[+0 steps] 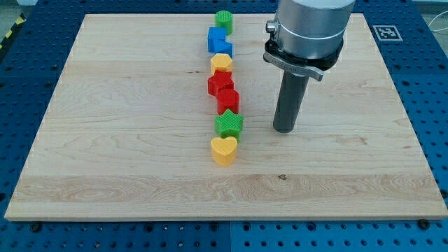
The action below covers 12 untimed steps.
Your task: Nudge the green star a bit left
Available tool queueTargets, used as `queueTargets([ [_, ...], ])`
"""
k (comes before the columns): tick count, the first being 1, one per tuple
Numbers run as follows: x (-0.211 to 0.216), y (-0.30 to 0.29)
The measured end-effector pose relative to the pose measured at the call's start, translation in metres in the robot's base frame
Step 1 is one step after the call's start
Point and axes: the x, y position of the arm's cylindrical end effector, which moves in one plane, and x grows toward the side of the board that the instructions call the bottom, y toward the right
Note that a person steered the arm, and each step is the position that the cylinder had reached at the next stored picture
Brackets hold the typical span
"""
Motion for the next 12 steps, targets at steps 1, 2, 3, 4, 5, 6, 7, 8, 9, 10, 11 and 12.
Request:
queueTargets([
  [1, 0.007, 0.008],
  [2, 0.016, 0.022],
  [3, 0.019, 0.024],
  [4, 0.019, 0.013],
  [5, 0.018, 0.002],
  [6, 0.015, -0.002],
  [7, 0.010, -0.003],
  [8, 0.008, -0.003],
  [9, 0.008, -0.019],
  [10, 0.008, -0.023],
  [11, 0.008, -0.026],
  [12, 0.008, -0.030],
])
